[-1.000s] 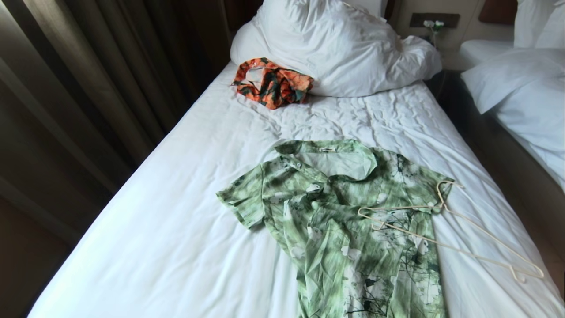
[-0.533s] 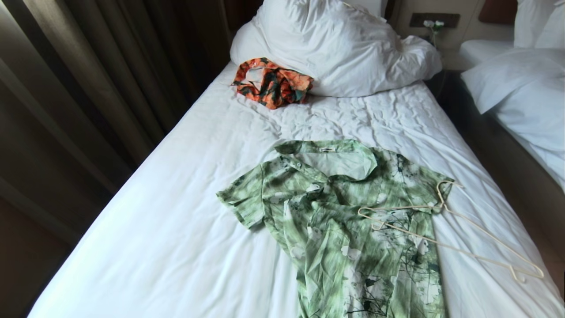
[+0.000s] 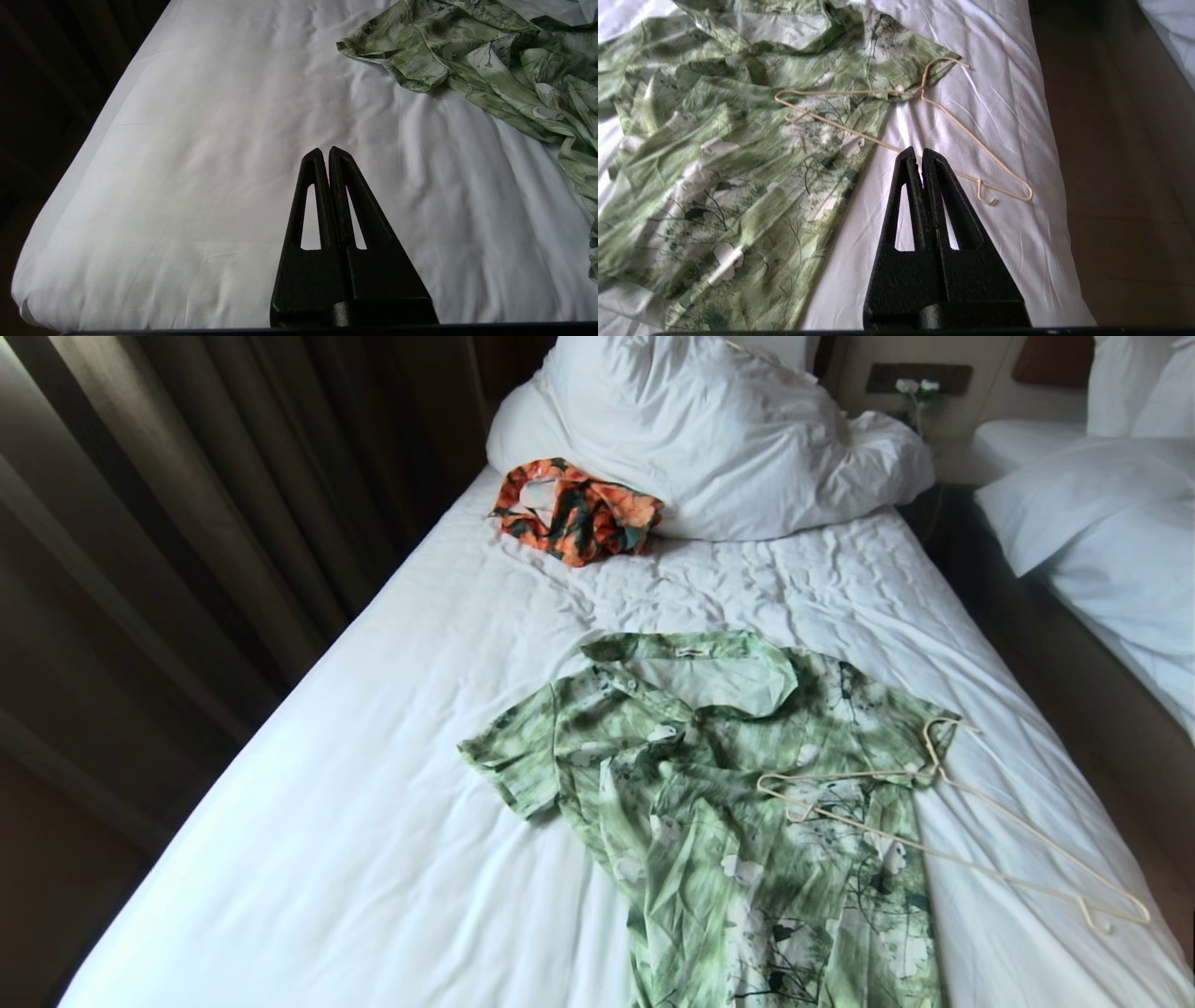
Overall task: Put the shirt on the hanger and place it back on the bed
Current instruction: Lift the shirt and hanger
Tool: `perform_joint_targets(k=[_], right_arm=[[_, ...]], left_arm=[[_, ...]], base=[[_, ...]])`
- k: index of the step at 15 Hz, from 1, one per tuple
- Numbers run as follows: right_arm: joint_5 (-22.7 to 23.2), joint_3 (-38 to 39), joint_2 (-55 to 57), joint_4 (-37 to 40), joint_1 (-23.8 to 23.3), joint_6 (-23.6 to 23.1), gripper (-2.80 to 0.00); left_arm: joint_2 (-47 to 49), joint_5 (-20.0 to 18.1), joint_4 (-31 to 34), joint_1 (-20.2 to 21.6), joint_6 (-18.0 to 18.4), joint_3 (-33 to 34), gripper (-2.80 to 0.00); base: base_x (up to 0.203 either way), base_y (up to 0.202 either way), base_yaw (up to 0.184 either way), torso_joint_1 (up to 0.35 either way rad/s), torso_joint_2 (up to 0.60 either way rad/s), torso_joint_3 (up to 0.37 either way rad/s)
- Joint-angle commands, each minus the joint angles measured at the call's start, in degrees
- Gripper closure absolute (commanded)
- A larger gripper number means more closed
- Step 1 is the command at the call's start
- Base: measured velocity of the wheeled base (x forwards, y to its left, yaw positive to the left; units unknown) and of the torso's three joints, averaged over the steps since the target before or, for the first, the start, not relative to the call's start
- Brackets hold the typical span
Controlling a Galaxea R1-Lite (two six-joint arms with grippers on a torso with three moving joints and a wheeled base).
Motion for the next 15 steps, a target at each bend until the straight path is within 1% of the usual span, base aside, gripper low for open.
perform_joint_targets(k=[1, 5, 8, 11, 13, 15], right_arm=[[0.1, -6.6, 10.3, -0.1, 0.0, 1.1, 0.0], [0.3, -22.8, 29.7, -0.1, 0.0, 4.1, 0.0], [0.4, -31.6, 43.5, 0.8, 0.0, 6.6, 0.0], [1.2, -39.6, 56.2, 4.5, -0.2, 10.7, 0.0], [2.7, -43.7, 63.6, 8.9, -0.8, 11.5, 0.0], [7.3, -48.8, 72.3, 13.3, -3.1, 11.4, 0.0]], left_arm=[[0.0, 0.0, 0.0, 0.0, 0.0, 0.0, 0.0], [0.0, 0.0, 0.0, 0.0, 0.0, 0.1, 0.0], [0.0, 0.0, 0.0, 0.0, 0.0, 0.1, 0.0], [0.0, 0.0, 0.1, 0.0, 0.0, 0.0, 0.0], [0.0, 0.0, 0.0, 0.0, 0.0, 0.1, 0.0], [0.0, 0.0, 0.0, 0.0, 0.0, 0.1, 0.0]], base=[[0.0, 0.0, 0.0, 0.0, 0.0, 0.0], [0.0, 0.0, 0.0, 0.0, 0.0, 0.0], [0.0, 0.0, 0.0, 0.0, 0.0, 0.0], [0.0, 0.0, 0.0, 0.0, 0.0, 0.0], [0.0, 0.0, 0.0, 0.0, 0.0, 0.0], [0.0, 0.0, 0.0, 0.0, 0.0, 0.0]])
